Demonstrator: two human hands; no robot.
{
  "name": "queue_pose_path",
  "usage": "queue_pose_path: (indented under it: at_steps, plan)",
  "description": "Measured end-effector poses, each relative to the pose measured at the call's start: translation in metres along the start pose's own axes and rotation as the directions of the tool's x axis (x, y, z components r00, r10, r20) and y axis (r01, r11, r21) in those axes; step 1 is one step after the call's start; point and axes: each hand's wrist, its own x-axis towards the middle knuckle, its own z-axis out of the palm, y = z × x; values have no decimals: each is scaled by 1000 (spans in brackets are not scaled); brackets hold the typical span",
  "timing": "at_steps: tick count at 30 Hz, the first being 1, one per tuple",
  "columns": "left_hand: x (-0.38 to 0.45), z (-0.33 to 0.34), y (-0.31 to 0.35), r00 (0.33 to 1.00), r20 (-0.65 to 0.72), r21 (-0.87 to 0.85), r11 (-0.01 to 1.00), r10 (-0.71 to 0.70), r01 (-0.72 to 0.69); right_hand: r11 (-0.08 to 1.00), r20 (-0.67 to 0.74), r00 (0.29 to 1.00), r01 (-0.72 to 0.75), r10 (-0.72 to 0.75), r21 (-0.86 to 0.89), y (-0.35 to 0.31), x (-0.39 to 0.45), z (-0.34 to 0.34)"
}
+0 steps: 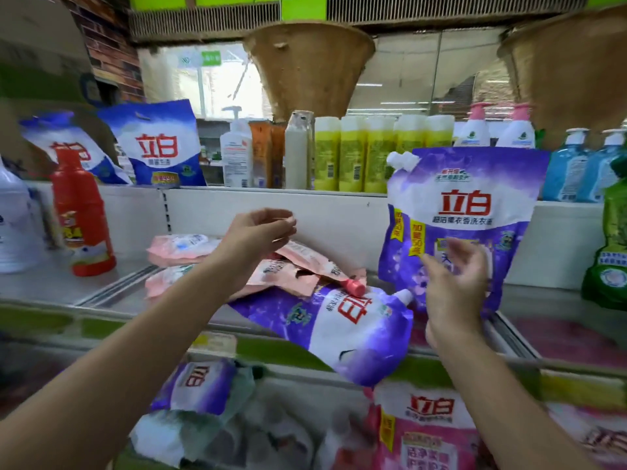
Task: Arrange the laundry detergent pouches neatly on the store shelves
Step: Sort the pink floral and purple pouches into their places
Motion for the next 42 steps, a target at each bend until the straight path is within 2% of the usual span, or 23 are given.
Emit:
queue_pose_path:
  at_steps: [2, 4, 6, 9, 13, 15, 19, 22, 23, 25, 28, 30, 31, 33, 34, 35, 36, 37, 38, 39, 40, 42]
  plan:
    - [4, -18, 0, 998, 6, 179, 982, 63, -63, 988, 246, 968, -5, 43, -153, 0, -17, 22]
    - [9, -32, -2, 991, 42, 319, 938, 129, -135, 942, 489, 855, 3, 172, -337, 2, -25, 41]
    - [18, -43, -5, 980, 106, 408, 891, 169, -197, 843, 597, 744, 86, 301, -532, 5, -25, 53]
    - [33, -54, -9, 964, 228, 622, 740, 141, -255, 649, 608, 699, 269, 377, -712, 8, -22, 66]
    - [51, -54, -15, 945, 323, 782, 547, 59, -301, 522, 613, 699, 391, 368, -758, 20, -10, 77]
    - [60, -51, -12, 930, 368, 812, 483, 10, -327, 474, 631, 703, 456, 327, -753, 20, 0, 83]
    - [78, -41, -5, 905, 422, 874, 290, -58, -389, 399, 657, 710, 542, 253, -740, 8, 21, 98]
    - [89, -30, -5, 902, 433, 901, 43, 3, -432, 403, 687, 704, 584, 181, -705, -5, 40, 114]
    - [93, -27, -6, 896, 441, 897, 21, 46, -442, 403, 700, 700, 605, 143, -687, -11, 46, 119]
    - [106, -27, -7, 897, 423, 891, 123, 126, -437, 392, 718, 695, 649, 42, -652, -26, 53, 129]
    - [120, -32, -8, 917, 321, 870, 309, 238, -385, 437, 679, 700, 694, -222, -572, -34, 55, 137]
    - [126, -36, -12, 915, 251, 843, 393, 316, -367, 466, 564, 673, 739, -479, -486, -27, 51, 136]
    - [128, -37, -15, 915, 203, 822, 448, 349, -353, 460, 492, 634, 772, -597, -438, -20, 47, 132]
    - [128, -37, -15, 924, 60, 737, 608, 378, -296, 482, 336, 597, 795, -729, -368, 0, 42, 124]
    - [127, -37, -12, 931, -28, 658, 707, 365, -257, 544, 276, 635, 766, -721, -341, 10, 39, 120]
    - [126, -37, -8, 934, -108, 551, 802, 341, -229, 646, 245, 715, 698, -655, -309, 20, 38, 118]
    - [124, -37, -1, 935, -173, 426, 880, 309, -212, 773, 247, 818, 573, -519, -274, 27, 37, 118]
    - [123, -38, 6, 936, -221, 293, 934, 273, -203, 884, 293, 900, 397, -322, -248, 31, 38, 121]
    - [119, -38, 15, 940, -250, 162, 967, 231, -195, 951, 371, 923, 198, -99, -239, 29, 39, 125]
    - [114, -38, 23, 947, -259, 43, 982, 189, -184, 976, 459, 885, 22, 83, -218, 26, 42, 130]
    - [108, -38, 30, 953, -257, -45, 983, 161, -178, 977, 542, 818, -111, 194, -182, 21, 45, 135]
    - [98, -38, 39, 956, -251, -138, 972, 151, -189, 963, 682, 692, -262, 236, -68, 10, 51, 146]
